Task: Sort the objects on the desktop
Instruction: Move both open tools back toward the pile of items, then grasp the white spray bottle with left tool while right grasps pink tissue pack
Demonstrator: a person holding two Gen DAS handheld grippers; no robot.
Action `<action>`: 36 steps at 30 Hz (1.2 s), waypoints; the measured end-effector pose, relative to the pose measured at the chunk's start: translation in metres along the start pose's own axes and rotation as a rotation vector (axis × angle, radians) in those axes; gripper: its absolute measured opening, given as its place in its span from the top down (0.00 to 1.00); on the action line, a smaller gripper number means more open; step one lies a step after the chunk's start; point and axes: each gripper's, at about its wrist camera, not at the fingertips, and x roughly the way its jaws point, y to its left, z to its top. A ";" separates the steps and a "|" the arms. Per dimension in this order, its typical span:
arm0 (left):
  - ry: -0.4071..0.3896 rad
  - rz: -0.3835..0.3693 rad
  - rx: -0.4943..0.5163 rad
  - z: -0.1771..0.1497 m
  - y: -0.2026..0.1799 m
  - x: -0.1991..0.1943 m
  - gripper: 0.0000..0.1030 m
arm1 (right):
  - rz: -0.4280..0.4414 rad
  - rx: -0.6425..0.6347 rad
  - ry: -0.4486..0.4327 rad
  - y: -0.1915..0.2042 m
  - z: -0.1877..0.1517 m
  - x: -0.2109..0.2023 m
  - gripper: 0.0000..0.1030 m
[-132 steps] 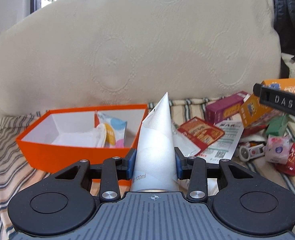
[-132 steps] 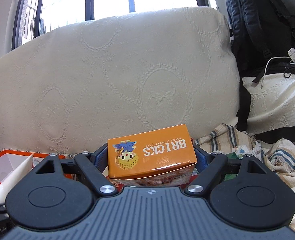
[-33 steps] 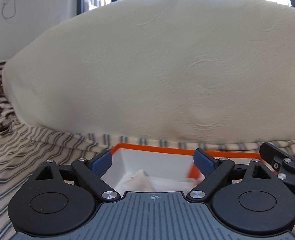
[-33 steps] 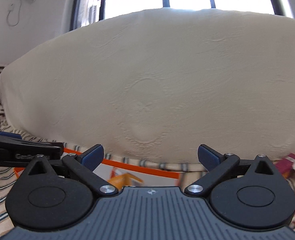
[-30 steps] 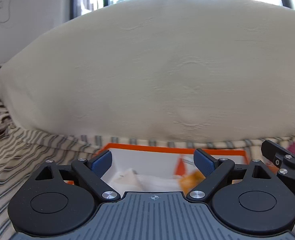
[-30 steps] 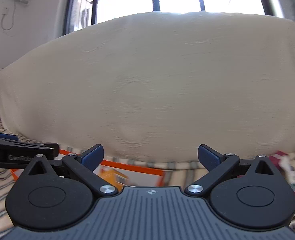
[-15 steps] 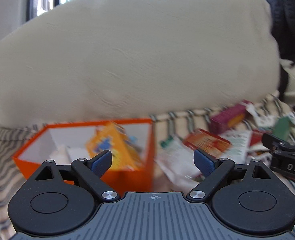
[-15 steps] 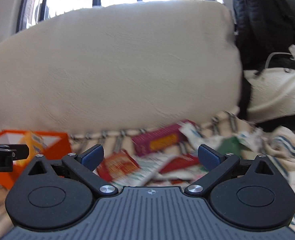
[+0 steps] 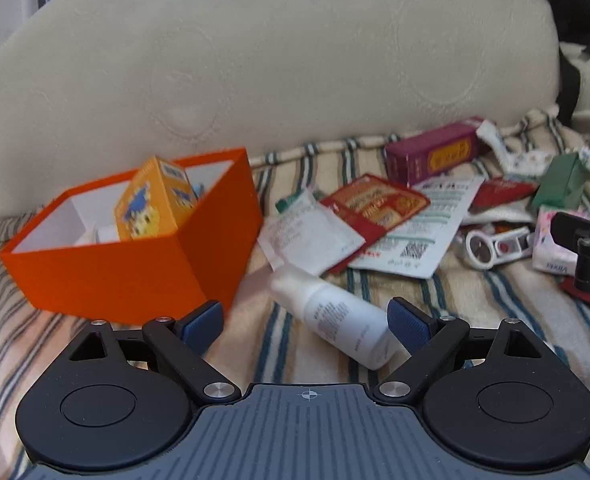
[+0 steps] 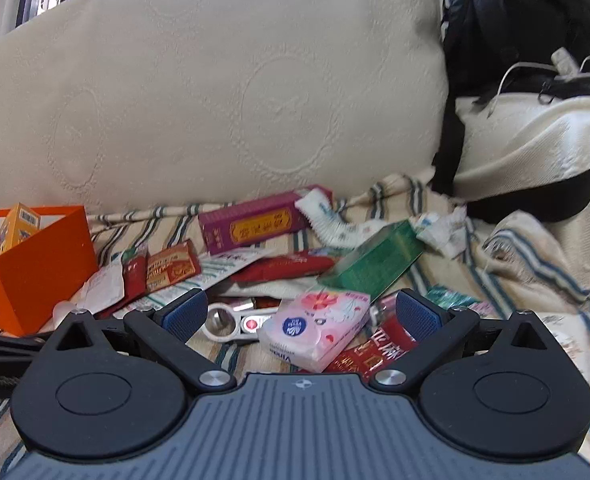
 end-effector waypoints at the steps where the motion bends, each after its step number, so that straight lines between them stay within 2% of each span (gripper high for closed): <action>1: 0.006 -0.004 -0.006 -0.001 -0.002 0.002 0.08 | -0.002 0.000 0.013 0.000 0.000 0.003 0.02; 6: 0.023 -0.009 -0.016 0.000 -0.010 0.012 0.08 | -0.010 0.005 0.070 0.000 0.005 0.019 0.02; 17: 0.125 -0.052 -0.069 0.004 -0.011 0.044 0.08 | -0.012 0.023 0.194 -0.001 0.009 0.055 0.03; 24: 0.148 -0.073 -0.041 0.011 -0.020 0.057 0.08 | -0.004 0.041 0.245 -0.006 0.010 0.068 0.03; 27: 0.157 -0.088 -0.043 0.013 -0.020 0.061 0.10 | -0.015 0.034 0.254 -0.005 0.010 0.070 0.05; 28: 0.159 -0.091 -0.047 0.013 -0.020 0.062 0.10 | -0.027 0.029 0.259 -0.004 0.010 0.071 0.09; 29: 0.158 -0.093 -0.049 0.012 -0.020 0.063 0.13 | -0.044 0.023 0.260 -0.004 0.010 0.071 0.12; 30: 0.155 -0.094 -0.047 0.012 -0.020 0.063 0.19 | -0.048 0.020 0.262 -0.003 0.010 0.071 0.19; 31: 0.148 -0.100 -0.045 0.012 -0.020 0.062 0.22 | -0.045 0.019 0.263 -0.003 0.010 0.072 0.20; 32: 0.141 -0.107 -0.042 0.012 -0.021 0.061 0.29 | -0.044 0.021 0.261 -0.003 0.010 0.071 0.21; 35: 0.118 -0.125 -0.023 0.014 -0.024 0.057 0.53 | -0.013 0.064 0.271 -0.010 0.008 0.071 0.33; 36: 0.115 -0.129 -0.015 0.014 -0.025 0.056 0.58 | -0.005 0.085 0.269 -0.013 0.008 0.071 0.37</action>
